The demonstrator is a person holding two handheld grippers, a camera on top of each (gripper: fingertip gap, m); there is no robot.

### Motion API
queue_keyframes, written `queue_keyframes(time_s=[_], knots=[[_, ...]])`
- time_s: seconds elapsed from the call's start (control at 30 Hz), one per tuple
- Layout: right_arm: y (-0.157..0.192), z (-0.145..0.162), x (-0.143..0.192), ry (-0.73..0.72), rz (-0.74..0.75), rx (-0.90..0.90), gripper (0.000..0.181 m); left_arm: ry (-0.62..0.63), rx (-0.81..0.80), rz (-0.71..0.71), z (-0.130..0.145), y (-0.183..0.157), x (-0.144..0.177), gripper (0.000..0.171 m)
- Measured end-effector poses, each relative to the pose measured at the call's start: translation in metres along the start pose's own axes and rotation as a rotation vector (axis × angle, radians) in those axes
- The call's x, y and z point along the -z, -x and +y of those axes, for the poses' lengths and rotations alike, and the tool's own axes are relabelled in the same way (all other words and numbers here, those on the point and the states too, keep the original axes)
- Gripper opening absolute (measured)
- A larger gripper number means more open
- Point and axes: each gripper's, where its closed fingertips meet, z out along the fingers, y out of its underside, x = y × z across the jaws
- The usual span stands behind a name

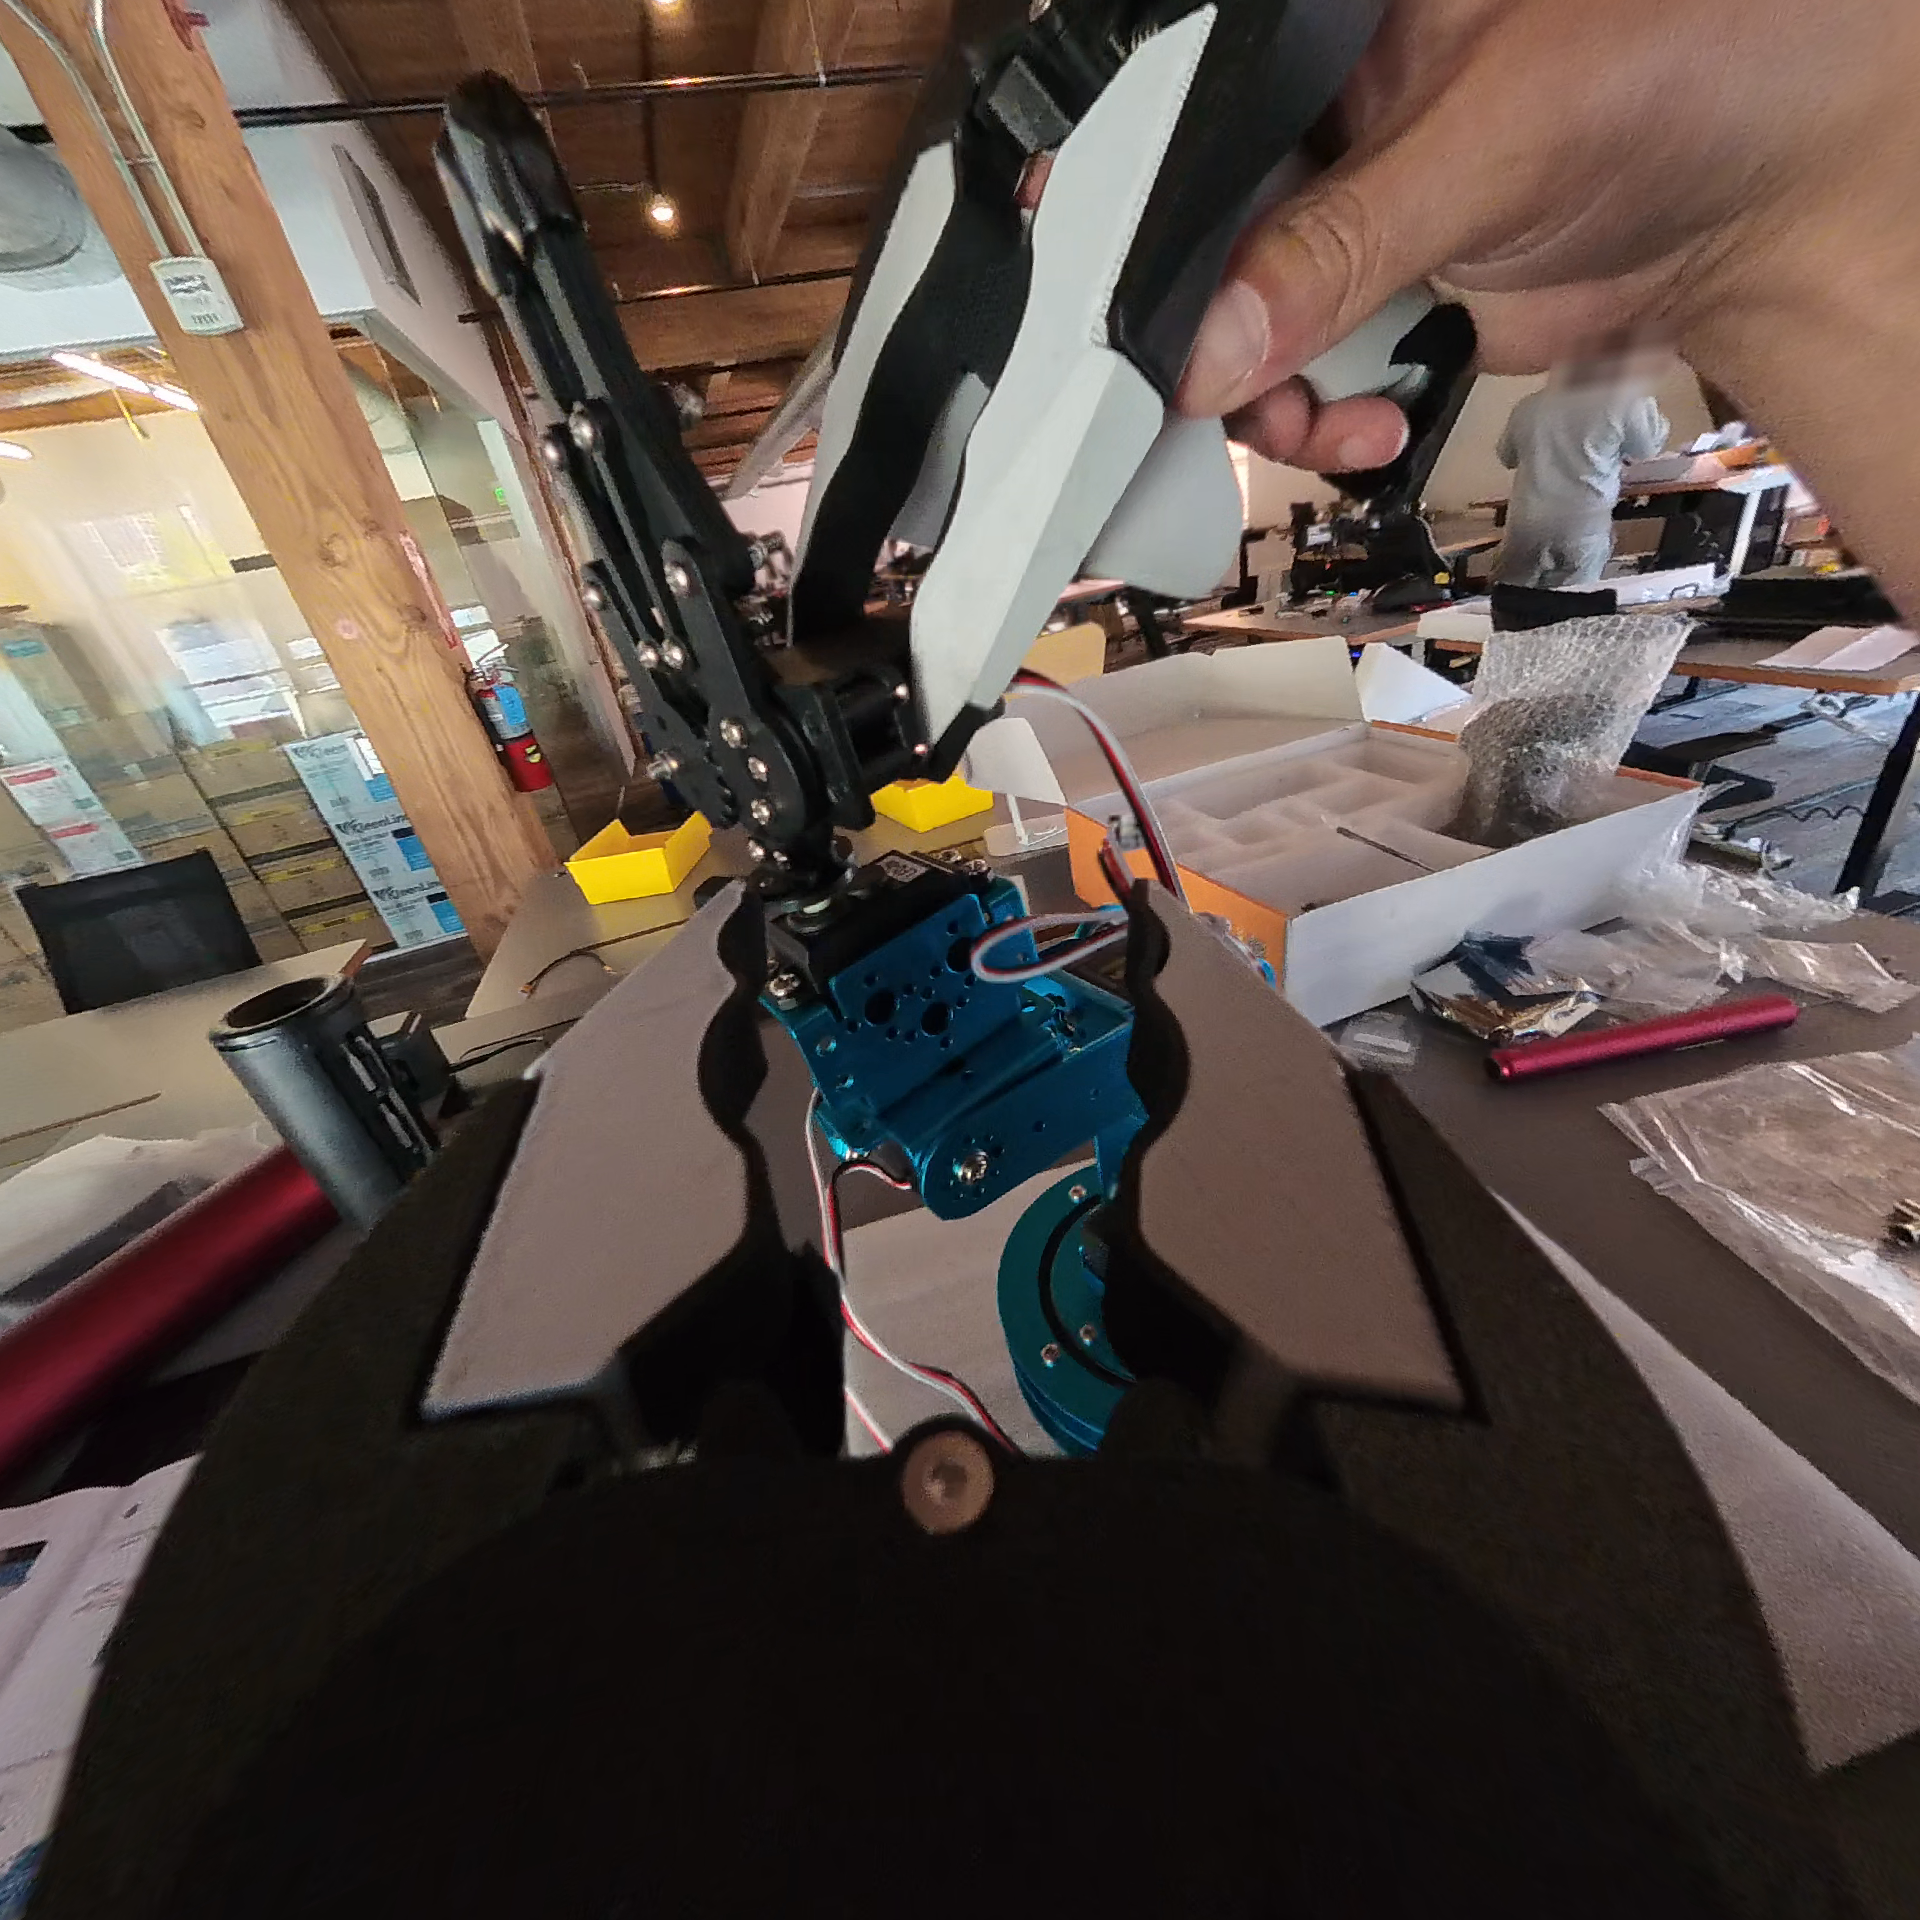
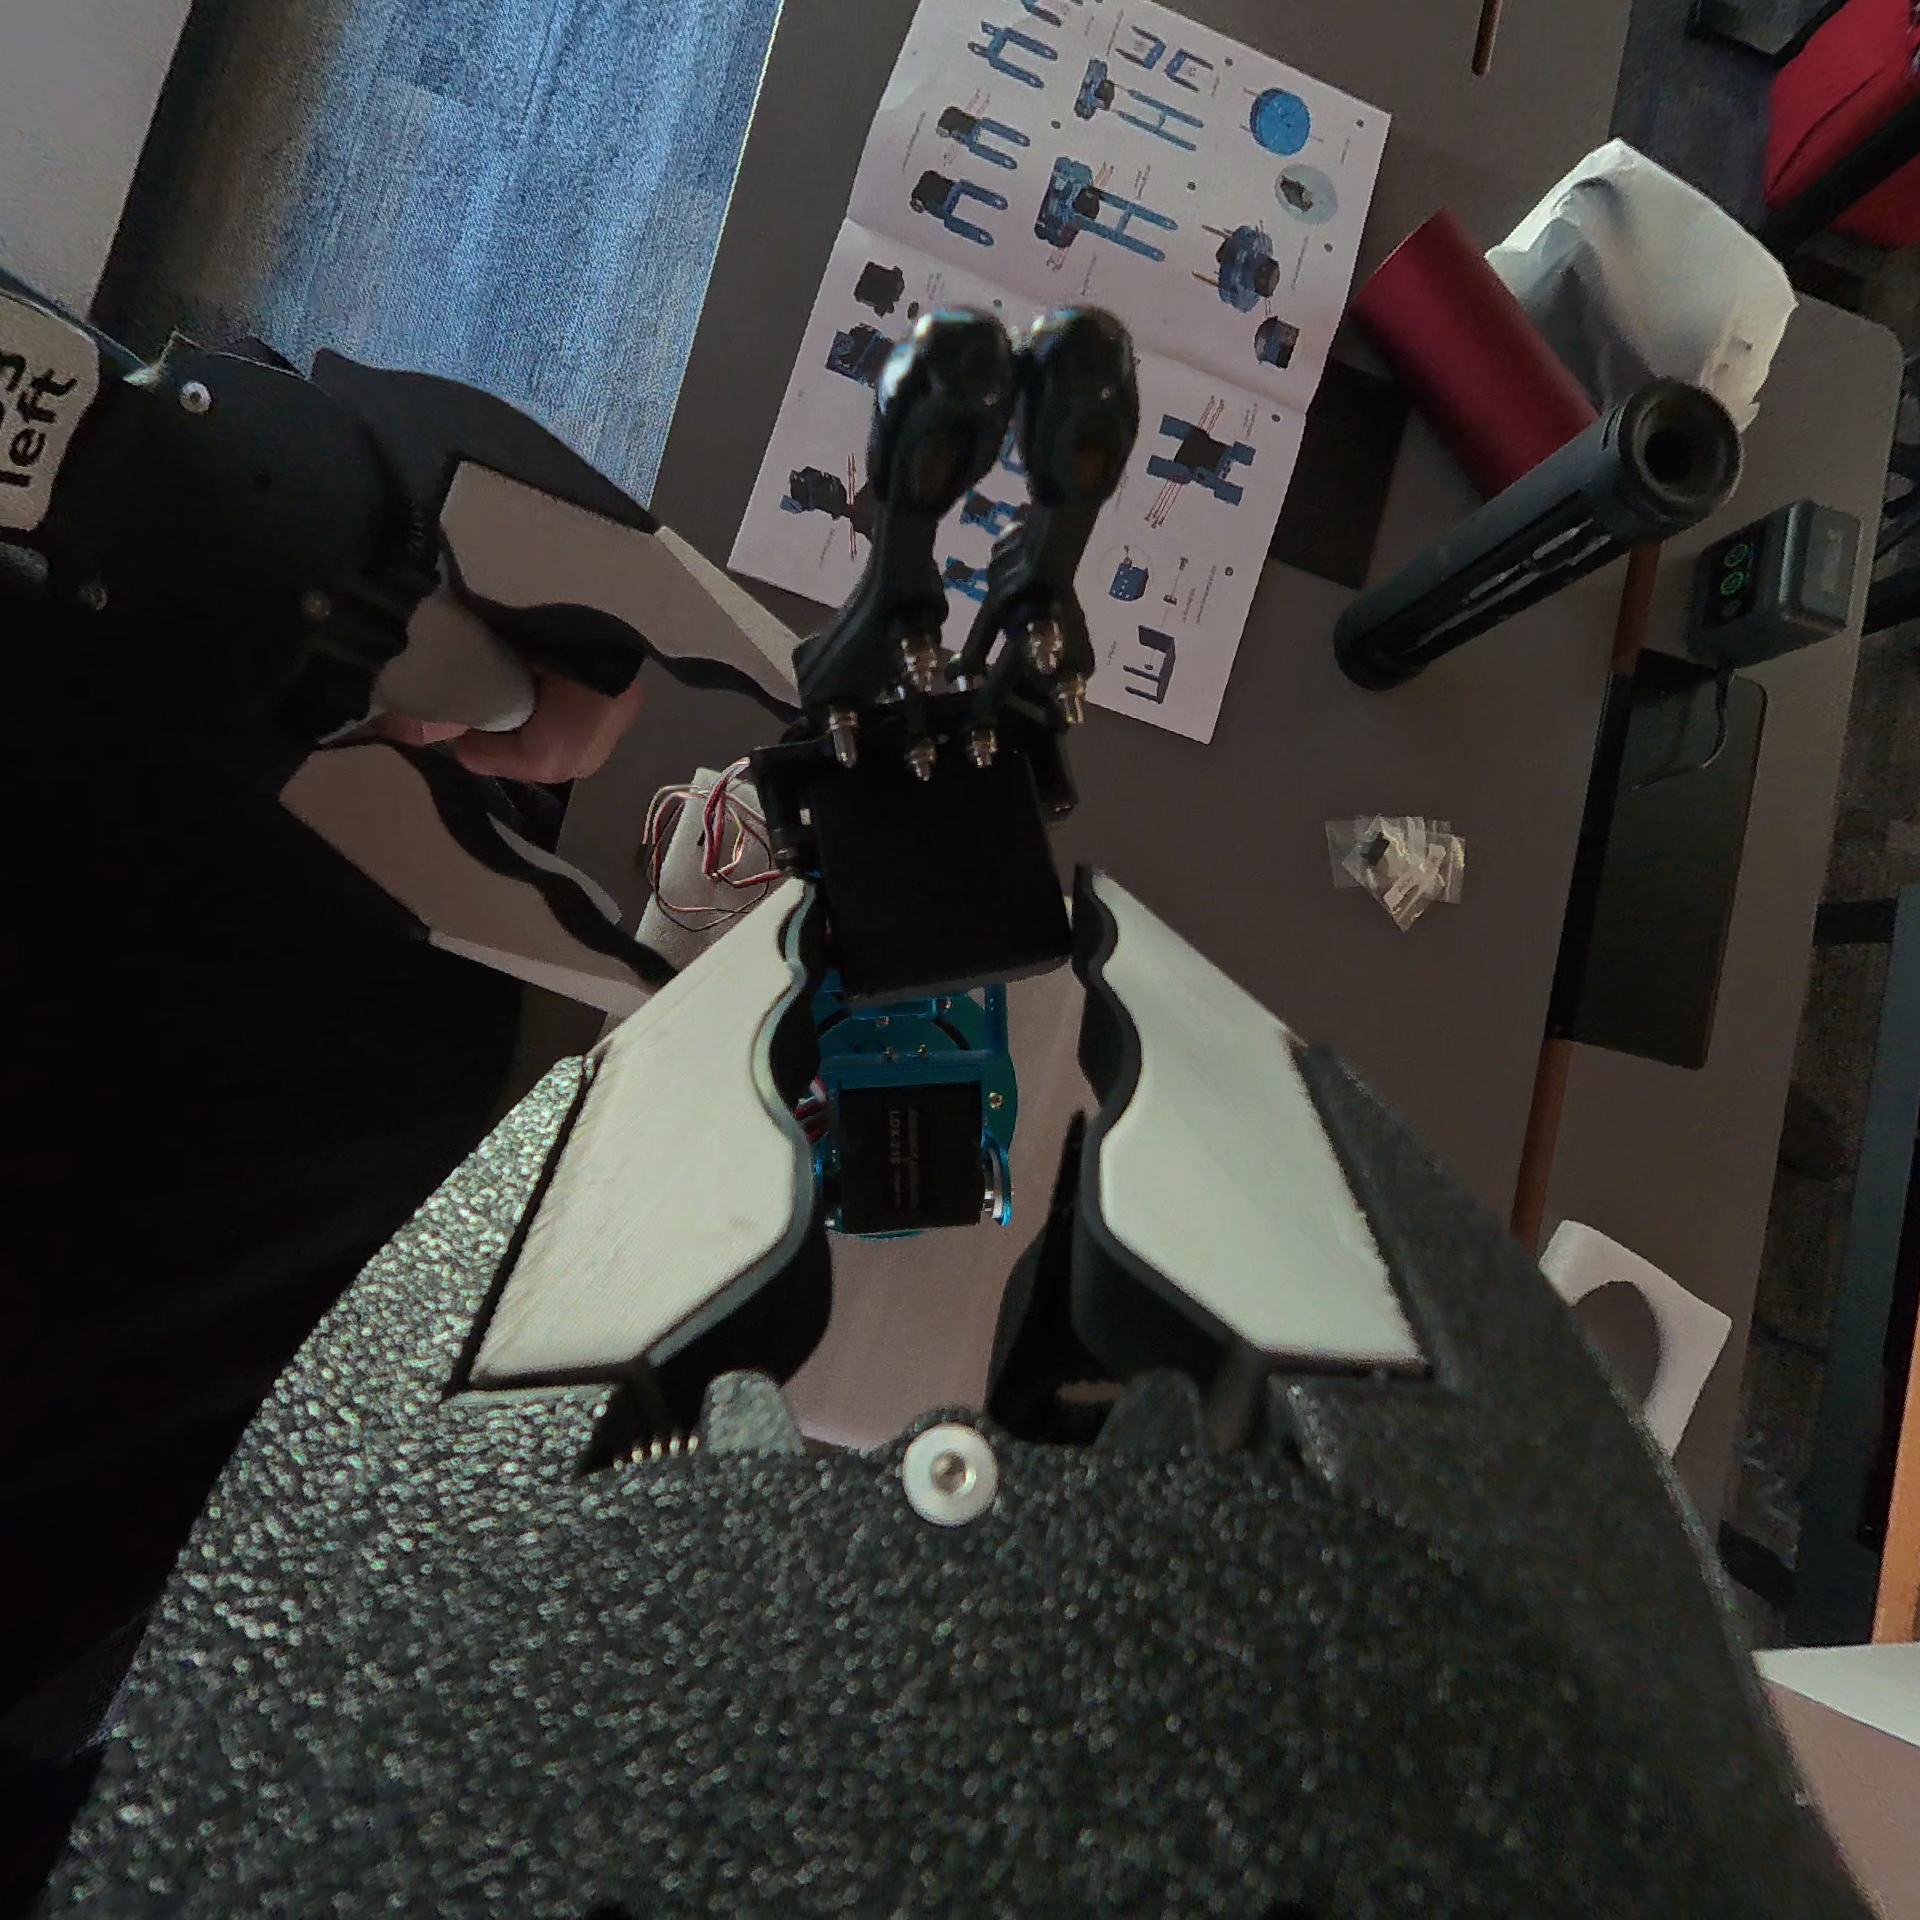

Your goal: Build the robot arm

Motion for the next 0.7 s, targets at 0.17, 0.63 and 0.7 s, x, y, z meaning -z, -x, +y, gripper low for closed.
queue_keyframes(time_s=[0.17, 0.63, 0.7], knots=[[0.001, -0.001, -0.001, 0.012, -0.002, -0.006, 0.047, -0.014, 0.005, -0.011, -0.003, 0.001, 0.0, 0.067], [0.004, -0.017, -0.014, 0.076, 0.062, -0.009, 0.047, -0.045, 0.161, -0.028, -0.004, 0.011, 0.003, 0.076], [0.005, -0.022, -0.018, 0.097, 0.072, 0.032, 0.046, -0.06, 0.21, -0.017, -0.004, 0.015, 0.007, 0.076]])
